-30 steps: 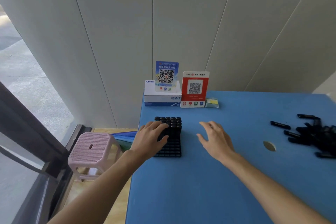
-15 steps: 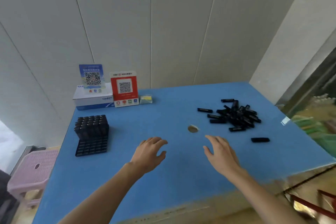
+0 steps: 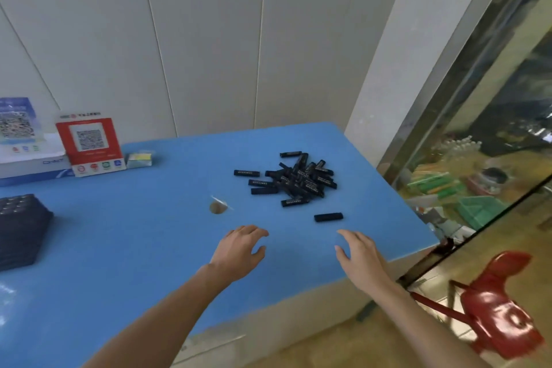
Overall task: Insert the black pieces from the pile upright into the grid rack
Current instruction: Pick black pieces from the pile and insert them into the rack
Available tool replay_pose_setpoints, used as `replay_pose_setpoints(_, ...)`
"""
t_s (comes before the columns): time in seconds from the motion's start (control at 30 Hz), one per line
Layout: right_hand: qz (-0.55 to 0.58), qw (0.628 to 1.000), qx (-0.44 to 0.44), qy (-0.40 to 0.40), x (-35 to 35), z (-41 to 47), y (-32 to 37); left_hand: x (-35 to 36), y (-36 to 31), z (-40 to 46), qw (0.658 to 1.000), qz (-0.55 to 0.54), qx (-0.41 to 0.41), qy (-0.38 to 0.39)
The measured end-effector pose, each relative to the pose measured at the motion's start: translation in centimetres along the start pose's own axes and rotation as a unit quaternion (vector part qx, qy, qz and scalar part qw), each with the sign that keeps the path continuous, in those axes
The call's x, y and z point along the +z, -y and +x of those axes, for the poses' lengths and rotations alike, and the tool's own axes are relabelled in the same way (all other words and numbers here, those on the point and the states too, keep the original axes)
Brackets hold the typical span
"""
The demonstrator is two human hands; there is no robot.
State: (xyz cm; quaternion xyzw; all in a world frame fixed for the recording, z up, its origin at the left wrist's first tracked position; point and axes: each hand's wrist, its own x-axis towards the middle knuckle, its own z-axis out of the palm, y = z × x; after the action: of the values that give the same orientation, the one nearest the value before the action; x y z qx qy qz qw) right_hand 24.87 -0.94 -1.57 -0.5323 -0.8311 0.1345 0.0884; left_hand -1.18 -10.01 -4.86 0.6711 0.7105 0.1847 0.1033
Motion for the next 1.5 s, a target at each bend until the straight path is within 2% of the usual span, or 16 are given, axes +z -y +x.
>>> replay_pose_setpoints(0.27,-0.02,0.998,-0.045,0.031,0.5,7.2,-3.7,3.3,-2.1,9.5,1.0,-0.02,0.004,0.003)
replay_pose_setpoints(0.6,-0.063,0.977,-0.154,0.135,0.9,14.7,-7.0,6.0,-2.4,16.6,0.999,-0.019,-0.032,0.02)
replay_pose_setpoints(0.8,-0.035,0.969,-0.202,0.14,2.0,16.2,-8.5,6.8,-2.9,16.6,0.994,-0.069,-0.073,0.035)
replay_pose_setpoints(1.07,0.033,0.962,-0.208,0.175,0.3,16.5,-10.9,6.2,-6.6,13.9,0.987,-0.078,-0.14,0.03)
replay_pose_setpoints(1.27,0.165,0.956,-0.212,0.117,-2.1,15.9,-11.5,6.0,-10.3,10.9,0.974,-0.119,-0.191,-0.017)
replay_pose_setpoints(1.33,0.204,0.948,-0.214,0.12,-2.5,15.4,-11.1,5.9,-11.4,9.7,0.97,-0.123,-0.205,-0.036)
replay_pose_setpoints(1.5,0.202,0.935,-0.26,0.132,-2.1,14.2,-9.1,4.8,-12.7,6.0,0.958,-0.122,-0.247,-0.078)
